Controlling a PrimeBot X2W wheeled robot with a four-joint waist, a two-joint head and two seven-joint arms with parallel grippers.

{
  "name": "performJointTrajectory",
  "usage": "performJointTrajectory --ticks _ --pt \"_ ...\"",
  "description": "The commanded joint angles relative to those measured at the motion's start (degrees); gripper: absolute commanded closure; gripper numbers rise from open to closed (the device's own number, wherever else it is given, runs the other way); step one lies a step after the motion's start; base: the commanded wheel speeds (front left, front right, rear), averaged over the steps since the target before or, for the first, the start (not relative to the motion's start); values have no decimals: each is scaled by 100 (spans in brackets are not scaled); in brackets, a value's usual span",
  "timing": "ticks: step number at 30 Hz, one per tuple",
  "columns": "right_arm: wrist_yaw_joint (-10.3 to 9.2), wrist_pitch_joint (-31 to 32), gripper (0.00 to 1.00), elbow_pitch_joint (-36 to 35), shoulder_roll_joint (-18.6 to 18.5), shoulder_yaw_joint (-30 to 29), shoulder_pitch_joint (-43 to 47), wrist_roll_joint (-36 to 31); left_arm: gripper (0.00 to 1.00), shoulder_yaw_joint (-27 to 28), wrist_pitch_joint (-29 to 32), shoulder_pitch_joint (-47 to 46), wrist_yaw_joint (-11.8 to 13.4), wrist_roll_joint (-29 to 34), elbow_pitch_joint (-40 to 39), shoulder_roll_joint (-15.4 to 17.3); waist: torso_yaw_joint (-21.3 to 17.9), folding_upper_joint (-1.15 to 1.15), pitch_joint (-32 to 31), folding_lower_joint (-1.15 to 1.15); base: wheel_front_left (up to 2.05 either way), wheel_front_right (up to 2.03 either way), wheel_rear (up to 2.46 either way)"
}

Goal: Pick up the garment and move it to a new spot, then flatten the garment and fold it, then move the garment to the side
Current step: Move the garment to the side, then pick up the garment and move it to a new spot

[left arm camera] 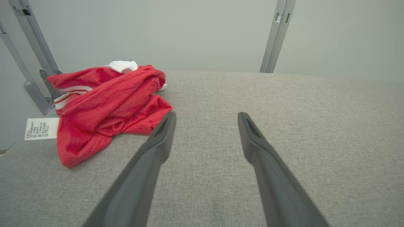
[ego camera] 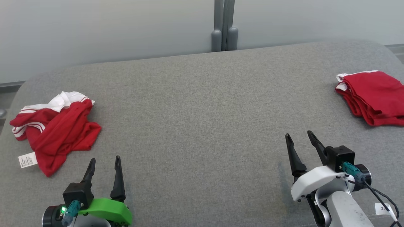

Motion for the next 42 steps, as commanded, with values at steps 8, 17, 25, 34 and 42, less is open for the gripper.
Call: performJointTrajectory --ticks 8,17,25,34,42 --pt "-9 -17 0 2 4 -90 115 -58 0 22 2 125 56 89 31 8 87 0 -122 0 0 0 0" --pt "-9 -17 0 -9 4 136 61 -38 0 -6 2 75 125 11 136 14 1036 0 -17 0 0 0 0" --pt "-9 -17 0 12 -29 337 -49 37 0 38 1 139 239 -25 237 9 2140 0 81 0 0 0 0" --pt "-9 -17 0 64 -27 463 -120 69 0 49 1 121 98 -293 373 8 3097 0 228 0 0 0 0" --pt "-9 -17 0 -17 -261 452 -301 33 0 28 0 -811 -412 -497 744 156 2573 0 715 0 0 0 0"
